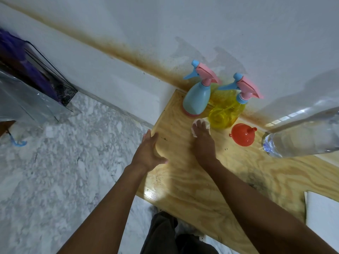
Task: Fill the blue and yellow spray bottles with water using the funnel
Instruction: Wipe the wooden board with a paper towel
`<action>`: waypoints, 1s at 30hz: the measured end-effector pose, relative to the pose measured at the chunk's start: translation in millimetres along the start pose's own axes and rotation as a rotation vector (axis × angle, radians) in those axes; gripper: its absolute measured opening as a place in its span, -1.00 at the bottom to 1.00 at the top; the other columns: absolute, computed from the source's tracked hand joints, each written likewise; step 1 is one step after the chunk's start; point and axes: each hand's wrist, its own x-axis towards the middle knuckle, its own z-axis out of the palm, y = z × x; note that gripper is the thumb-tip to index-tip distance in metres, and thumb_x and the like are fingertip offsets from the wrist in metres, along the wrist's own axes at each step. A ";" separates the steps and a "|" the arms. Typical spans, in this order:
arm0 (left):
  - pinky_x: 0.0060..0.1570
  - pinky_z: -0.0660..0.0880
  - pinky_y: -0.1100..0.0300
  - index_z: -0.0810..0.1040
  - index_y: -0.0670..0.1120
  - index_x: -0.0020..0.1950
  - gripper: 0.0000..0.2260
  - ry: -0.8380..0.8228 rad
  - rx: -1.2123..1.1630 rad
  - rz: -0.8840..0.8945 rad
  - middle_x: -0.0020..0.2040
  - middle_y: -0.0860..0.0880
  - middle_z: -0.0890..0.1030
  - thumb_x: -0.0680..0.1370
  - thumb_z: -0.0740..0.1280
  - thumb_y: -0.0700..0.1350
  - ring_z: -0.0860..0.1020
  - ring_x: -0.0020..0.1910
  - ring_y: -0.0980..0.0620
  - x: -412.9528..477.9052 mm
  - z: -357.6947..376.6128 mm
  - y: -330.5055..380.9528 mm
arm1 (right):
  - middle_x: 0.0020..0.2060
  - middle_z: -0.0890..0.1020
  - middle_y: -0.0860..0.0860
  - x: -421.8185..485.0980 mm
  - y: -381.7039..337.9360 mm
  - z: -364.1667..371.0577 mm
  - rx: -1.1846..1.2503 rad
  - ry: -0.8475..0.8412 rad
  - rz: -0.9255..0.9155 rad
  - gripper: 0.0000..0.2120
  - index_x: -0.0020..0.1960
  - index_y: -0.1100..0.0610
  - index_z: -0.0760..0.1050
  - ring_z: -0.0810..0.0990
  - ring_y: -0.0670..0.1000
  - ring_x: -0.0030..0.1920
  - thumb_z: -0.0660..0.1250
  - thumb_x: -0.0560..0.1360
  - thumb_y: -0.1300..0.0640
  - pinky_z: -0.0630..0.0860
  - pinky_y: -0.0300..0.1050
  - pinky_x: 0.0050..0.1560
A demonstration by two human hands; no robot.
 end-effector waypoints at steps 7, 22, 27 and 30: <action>0.51 0.13 0.09 0.06 0.01 0.62 -0.02 0.001 0.034 0.007 0.64 0.04 -0.13 0.37 0.59 -0.03 -0.16 0.61 0.07 1.9 1.1 -1.2 | 0.49 0.36 0.19 -7.4 -25.8 30.2 -0.032 -0.124 -0.275 -0.48 0.47 0.27 0.36 0.34 0.16 0.49 0.20 0.53 0.49 0.34 0.01 0.43; 0.55 -0.03 -0.11 -0.06 -0.04 0.63 0.01 -0.035 0.204 -0.027 0.63 -0.07 -0.23 0.41 0.55 0.04 -0.22 0.61 -0.08 6.2 5.9 3.6 | 0.41 0.48 0.12 -44.6 -4.8 -4.2 -0.058 -0.096 -0.337 -0.57 0.38 0.19 0.50 0.44 0.10 0.42 0.16 0.55 0.36 0.42 -0.04 0.31; 0.53 -0.02 -0.13 -0.11 -0.06 0.62 -0.01 -0.061 0.314 -0.039 0.61 -0.13 -0.25 0.43 0.49 0.11 -0.21 0.61 -0.17 5.5 6.2 8.7 | 0.53 0.30 0.09 -54.8 -11.6 2.5 -0.186 -0.211 -0.278 -0.54 0.51 0.18 0.30 0.23 0.07 0.55 0.16 0.63 0.35 0.31 -0.03 0.47; 0.53 -0.02 -0.13 -0.15 -0.08 0.62 0.00 -0.076 0.340 -0.048 0.61 -0.13 -0.27 0.45 0.48 0.12 -0.22 0.60 -0.17 4.7 5.9 9.5 | 0.36 0.52 0.20 -59.6 -4.1 -4.2 -0.117 -0.258 -0.348 -0.54 0.32 0.29 0.52 0.48 0.17 0.40 0.32 0.44 0.51 0.53 0.11 0.28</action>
